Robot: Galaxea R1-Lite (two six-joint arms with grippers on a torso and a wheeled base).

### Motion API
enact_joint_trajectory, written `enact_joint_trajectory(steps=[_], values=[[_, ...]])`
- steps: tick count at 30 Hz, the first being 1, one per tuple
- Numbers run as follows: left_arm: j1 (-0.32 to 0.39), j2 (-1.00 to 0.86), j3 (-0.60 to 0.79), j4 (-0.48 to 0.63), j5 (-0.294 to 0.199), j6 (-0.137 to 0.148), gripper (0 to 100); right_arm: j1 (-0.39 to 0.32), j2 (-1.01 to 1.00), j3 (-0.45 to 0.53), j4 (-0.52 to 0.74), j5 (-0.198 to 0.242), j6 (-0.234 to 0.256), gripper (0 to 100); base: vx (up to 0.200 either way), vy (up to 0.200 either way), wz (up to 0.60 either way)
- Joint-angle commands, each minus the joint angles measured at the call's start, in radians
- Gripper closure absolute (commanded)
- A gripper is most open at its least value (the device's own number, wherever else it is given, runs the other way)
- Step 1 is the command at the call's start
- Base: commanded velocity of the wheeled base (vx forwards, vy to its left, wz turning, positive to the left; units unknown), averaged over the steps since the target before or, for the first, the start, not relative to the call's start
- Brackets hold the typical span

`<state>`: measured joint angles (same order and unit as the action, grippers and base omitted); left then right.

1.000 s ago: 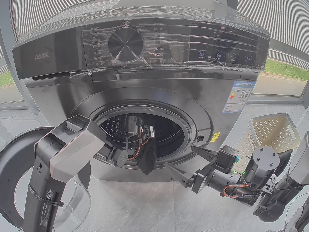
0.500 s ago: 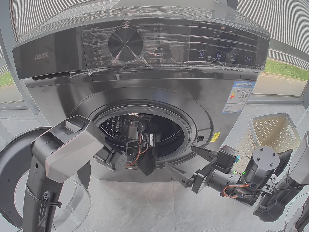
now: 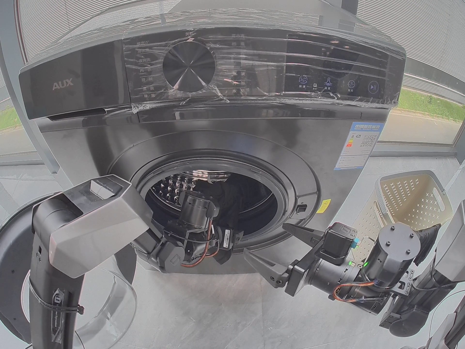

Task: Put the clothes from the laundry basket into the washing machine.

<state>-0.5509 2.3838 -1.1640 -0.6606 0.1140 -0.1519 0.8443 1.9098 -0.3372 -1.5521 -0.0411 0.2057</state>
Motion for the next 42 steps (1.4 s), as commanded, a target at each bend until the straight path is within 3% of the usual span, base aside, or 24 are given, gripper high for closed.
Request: enact_joint_trajectory(steps=[1, 4, 5, 11, 15, 18, 20, 28, 36, 37, 42], values=[[0.008, 0.041, -0.002, -0.002, -0.001, 0.0, 0, -0.002, -0.005, 0.001, 0.0, 0.0, 0.0, 0, 0.0, 0.0, 0.0], [0.017, 0.066, -0.013, -0.01, 0.004, 0.0, 0, -0.004, -0.003, 0.001, 0.0, 0.0, 0.0, 0, 0.0, 0.0, 0.0], [0.017, 0.072, -0.02, -0.014, 0.006, 0.0, 100, -0.004, -0.003, 0.001, 0.0, 0.0, 0.0, 0, 0.0, 0.0, 0.0], [0.028, 0.084, -0.065, -0.034, 0.013, -0.005, 100, -0.008, -0.005, 0.001, 0.0, 0.0, 0.0, 0, 0.0, 0.0, 0.0], [0.032, 0.087, -0.126, -0.051, 0.044, -0.015, 100, -0.008, -0.003, 0.0, 0.0, 0.0, 0.0, 0, 0.0, 0.0, 0.0], [0.035, 0.095, -0.209, -0.073, 0.076, -0.072, 100, -0.007, -0.002, 0.001, 0.0, 0.0, 0.0, 0, 0.0, 0.0, 0.0], [0.037, 0.101, -0.247, -0.088, 0.093, -0.09, 100, -0.007, -0.002, 0.001, 0.0, 0.001, 0.0, 0, 0.0, 0.0, 0.0], [0.06, 0.167, -0.37, -0.197, 0.128, -0.089, 100, -0.007, -0.002, 0.001, 0.0, 0.001, 0.0, 0, 0.0, 0.0, 0.0], [0.062, 0.176, -0.382, -0.205, 0.134, -0.084, 100, -0.008, -0.003, 0.001, 0.0, 0.0, 0.0, 0, 0.0, 0.0, 0.0], [0.062, 0.178, -0.382, -0.206, 0.134, -0.084, 0, -0.008, -0.003, 0.001, 0.0, 0.0, 0.0, 0, 0.0, 0.0, 0.0], [0.06, 0.184, -0.382, -0.215, 0.134, -0.087, 0, -0.008, -0.005, 0.003, 0.0, 0.001, 0.0, 0, 0.0, 0.0, 0.0]])
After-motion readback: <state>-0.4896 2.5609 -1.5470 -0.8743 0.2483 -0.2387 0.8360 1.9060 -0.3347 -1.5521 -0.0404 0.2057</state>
